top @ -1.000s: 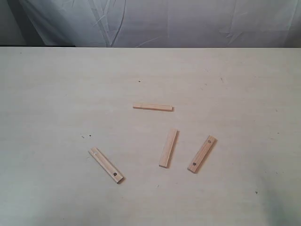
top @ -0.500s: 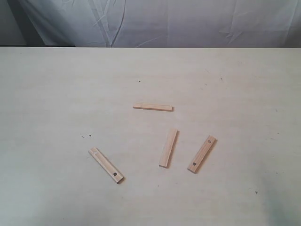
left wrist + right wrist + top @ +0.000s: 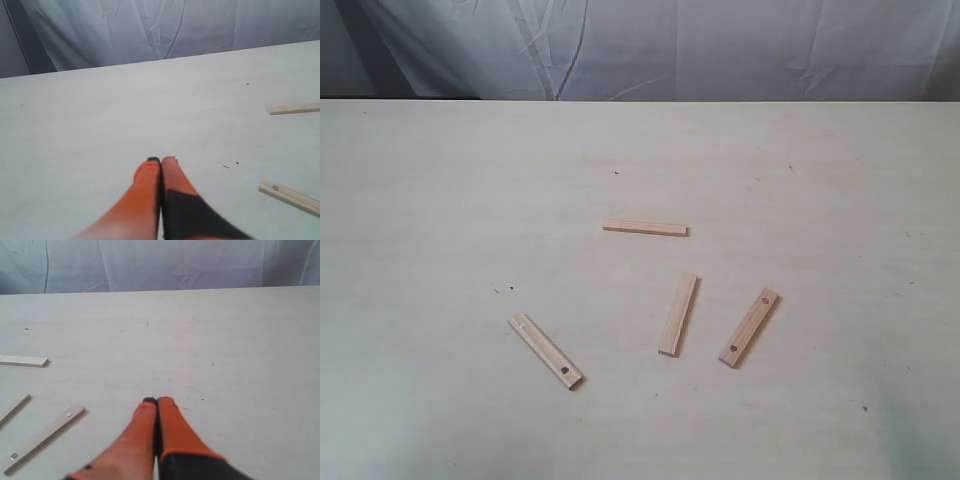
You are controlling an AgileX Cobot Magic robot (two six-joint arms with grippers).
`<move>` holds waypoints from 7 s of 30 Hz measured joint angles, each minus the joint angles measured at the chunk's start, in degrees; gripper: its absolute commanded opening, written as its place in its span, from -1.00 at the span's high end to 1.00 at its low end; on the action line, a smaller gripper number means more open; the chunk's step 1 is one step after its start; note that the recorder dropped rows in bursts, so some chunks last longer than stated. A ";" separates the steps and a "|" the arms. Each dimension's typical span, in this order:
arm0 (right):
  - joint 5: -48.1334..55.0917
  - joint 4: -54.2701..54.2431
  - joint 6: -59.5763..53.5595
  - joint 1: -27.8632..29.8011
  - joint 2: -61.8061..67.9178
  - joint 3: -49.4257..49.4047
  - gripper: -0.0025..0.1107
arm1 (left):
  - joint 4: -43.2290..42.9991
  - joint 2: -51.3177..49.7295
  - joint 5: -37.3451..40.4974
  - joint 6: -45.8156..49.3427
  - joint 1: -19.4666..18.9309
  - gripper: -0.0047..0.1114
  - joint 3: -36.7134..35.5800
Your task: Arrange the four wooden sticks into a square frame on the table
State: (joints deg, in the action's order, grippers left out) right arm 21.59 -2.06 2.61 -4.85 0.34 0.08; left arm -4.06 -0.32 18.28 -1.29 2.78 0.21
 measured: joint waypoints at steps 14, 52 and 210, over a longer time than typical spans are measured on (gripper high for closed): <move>0.00 0.00 0.00 0.00 0.00 0.00 0.96 | -0.35 0.00 -22.03 0.00 0.00 0.92 0.00; 0.00 0.00 0.00 0.00 0.00 0.00 0.96 | 3.60 -53.41 21.67 1.77 1.90 0.92 40.25; 0.00 0.00 0.12 0.00 0.00 0.00 0.96 | -11.25 -107.56 24.55 -26.28 25.26 0.92 78.32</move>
State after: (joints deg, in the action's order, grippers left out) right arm 21.59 -2.06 2.73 -4.85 0.34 0.08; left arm -15.31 -107.89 42.83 -27.57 28.03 78.52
